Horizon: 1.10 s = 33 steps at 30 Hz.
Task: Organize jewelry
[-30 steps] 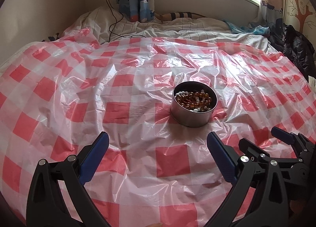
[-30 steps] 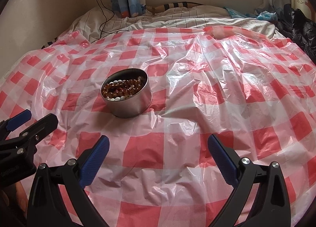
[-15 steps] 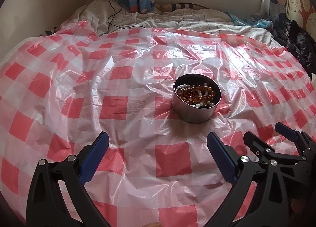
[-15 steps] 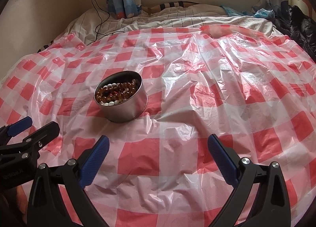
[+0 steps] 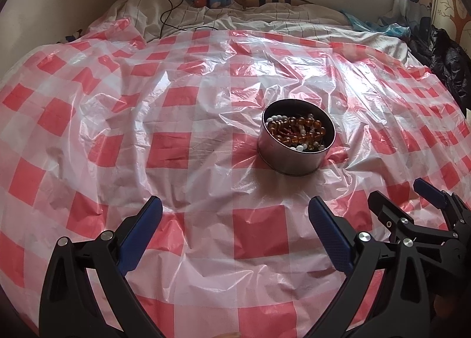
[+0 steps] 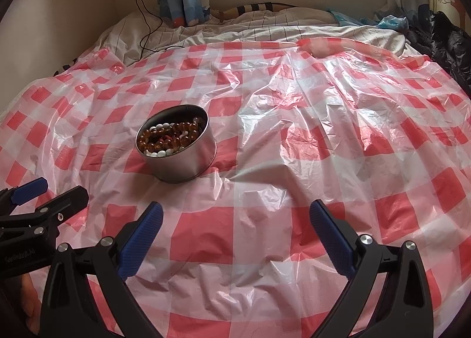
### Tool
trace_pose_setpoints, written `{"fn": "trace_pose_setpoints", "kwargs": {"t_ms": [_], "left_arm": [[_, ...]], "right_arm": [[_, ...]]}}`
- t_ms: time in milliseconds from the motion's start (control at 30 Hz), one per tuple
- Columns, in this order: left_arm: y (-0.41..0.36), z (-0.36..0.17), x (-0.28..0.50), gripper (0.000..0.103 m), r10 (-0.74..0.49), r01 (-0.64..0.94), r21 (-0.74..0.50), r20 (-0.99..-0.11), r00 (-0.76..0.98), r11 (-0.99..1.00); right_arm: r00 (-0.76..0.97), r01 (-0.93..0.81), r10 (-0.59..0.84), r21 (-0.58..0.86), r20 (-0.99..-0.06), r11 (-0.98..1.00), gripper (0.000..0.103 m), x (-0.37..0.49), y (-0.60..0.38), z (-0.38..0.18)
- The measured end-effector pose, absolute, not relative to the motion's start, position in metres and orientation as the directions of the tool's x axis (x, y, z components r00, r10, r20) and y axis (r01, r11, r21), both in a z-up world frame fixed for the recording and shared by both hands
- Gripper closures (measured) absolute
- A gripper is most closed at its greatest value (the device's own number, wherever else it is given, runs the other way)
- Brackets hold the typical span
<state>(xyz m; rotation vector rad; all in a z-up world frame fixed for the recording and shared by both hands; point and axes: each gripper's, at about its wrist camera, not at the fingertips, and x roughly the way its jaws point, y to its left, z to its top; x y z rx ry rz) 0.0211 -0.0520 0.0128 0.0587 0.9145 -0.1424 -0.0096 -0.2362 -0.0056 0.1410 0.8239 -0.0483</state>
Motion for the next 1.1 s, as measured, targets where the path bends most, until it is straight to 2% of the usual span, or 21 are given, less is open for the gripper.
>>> {"fn": "trace_pose_setpoints", "kwargs": {"t_ms": [1100], "left_arm": [[-0.052, 0.007, 0.042, 0.008, -0.098, 0.148, -0.012, -0.803, 0.587, 0.989]], "right_arm": [[0.666, 0.088, -0.002, 0.075, -0.746, 0.993, 0.008, 0.008, -0.235, -0.012]]}}
